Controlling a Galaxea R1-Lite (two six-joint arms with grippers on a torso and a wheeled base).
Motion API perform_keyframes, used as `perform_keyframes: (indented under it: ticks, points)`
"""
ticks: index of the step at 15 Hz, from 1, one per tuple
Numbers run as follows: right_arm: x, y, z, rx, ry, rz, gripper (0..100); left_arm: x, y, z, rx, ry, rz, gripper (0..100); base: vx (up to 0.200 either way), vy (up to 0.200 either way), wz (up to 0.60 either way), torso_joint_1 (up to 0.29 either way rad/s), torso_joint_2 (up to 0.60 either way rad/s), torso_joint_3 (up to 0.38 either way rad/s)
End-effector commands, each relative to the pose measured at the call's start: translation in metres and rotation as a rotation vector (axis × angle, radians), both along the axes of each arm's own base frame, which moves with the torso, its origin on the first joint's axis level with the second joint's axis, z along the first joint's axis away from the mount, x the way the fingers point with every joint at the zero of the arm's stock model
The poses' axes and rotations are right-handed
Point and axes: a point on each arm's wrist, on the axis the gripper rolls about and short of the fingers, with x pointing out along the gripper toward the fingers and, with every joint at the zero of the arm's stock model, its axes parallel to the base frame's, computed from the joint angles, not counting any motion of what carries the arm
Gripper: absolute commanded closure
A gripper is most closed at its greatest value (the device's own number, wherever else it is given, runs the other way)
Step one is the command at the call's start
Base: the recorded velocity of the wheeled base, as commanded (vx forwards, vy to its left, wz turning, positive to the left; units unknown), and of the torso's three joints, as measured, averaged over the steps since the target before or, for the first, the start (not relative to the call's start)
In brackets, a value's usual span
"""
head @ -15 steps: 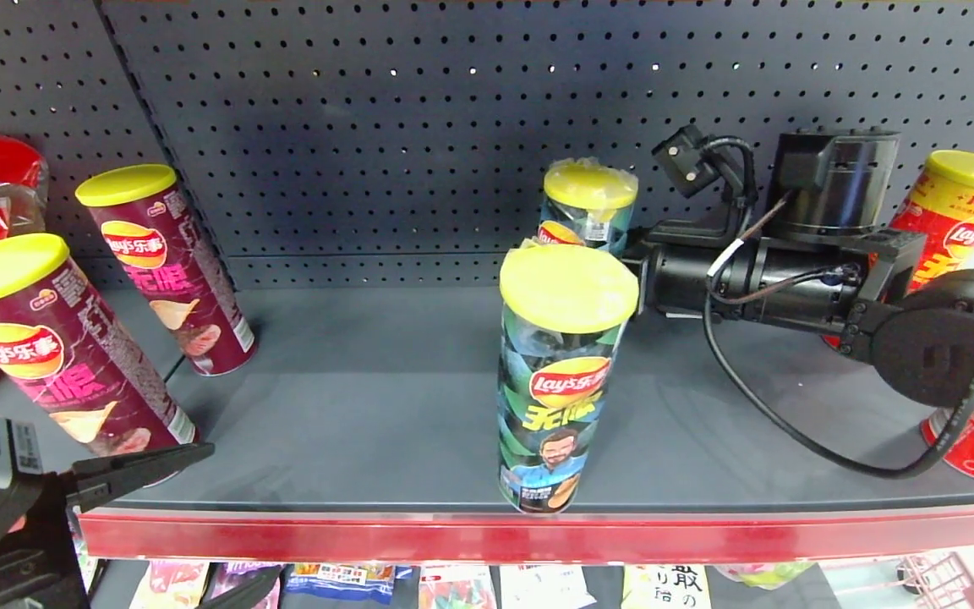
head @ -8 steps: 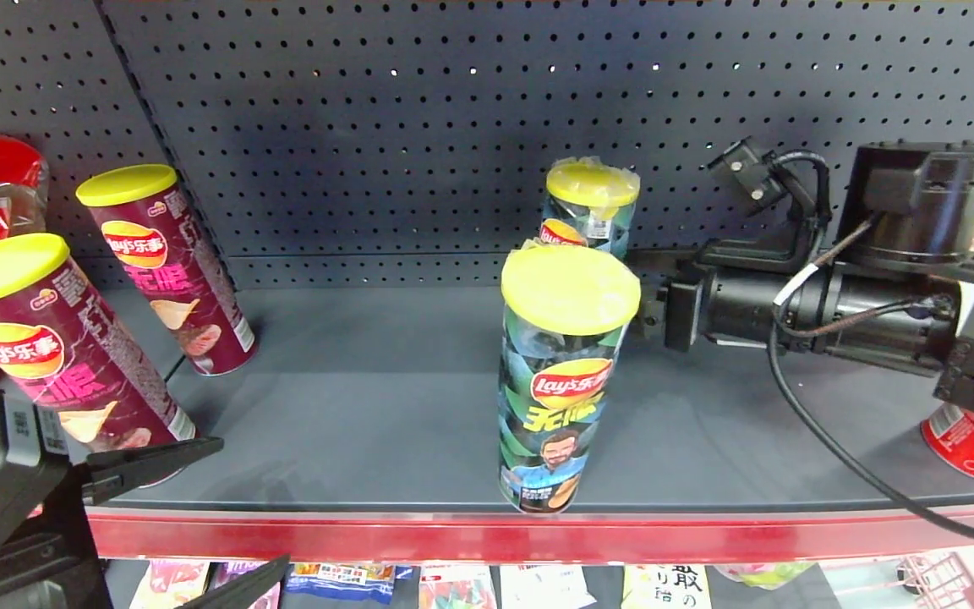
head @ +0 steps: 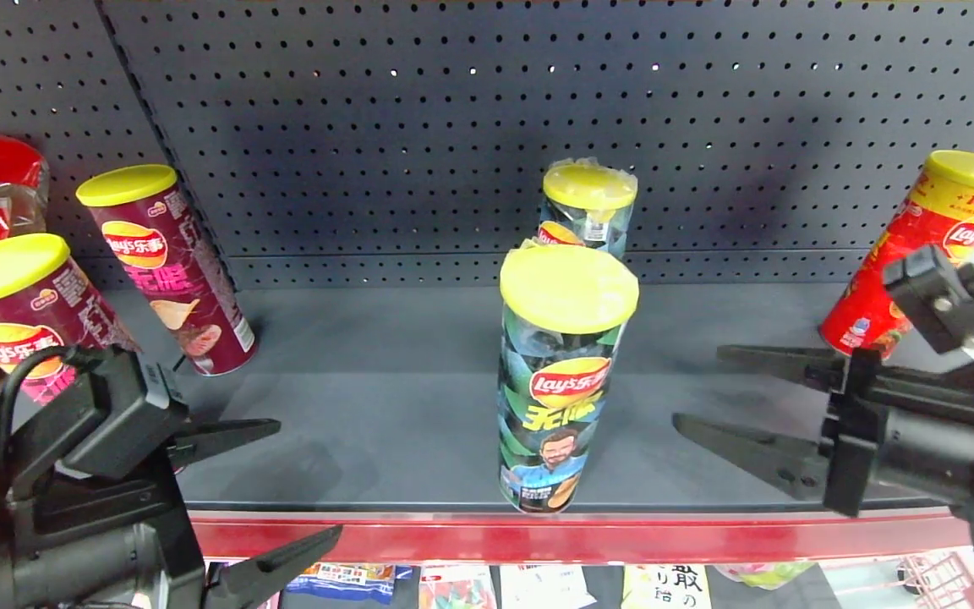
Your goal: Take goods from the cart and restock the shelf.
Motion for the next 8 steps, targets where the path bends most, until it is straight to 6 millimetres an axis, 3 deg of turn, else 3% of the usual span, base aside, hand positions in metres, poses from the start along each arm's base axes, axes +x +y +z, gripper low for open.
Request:
perform_keyframes:
  ticks: [1,4,8]
  points:
    - [-0.051,-0.027,-0.008,0.036,-0.062,0.006,0,0.017,-0.015,-0.005,0.026,0.05,-0.032,0,0.0,0.0,0.0,0.0,0.0,0.0]
    - [-0.077,-0.043,-0.017,0.06,-0.102,-0.008,0,0.034,-0.031,-0.005,0.039,0.071,-0.06,0,0.0,0.0,0.0,0.0,0.0,0.0]
    - [-0.086,-0.059,-0.018,0.084,-0.139,-0.123,0,0.056,-0.059,-0.008,0.044,0.08,-0.108,0,0.0,0.0,0.0,0.0,0.0,0.0]
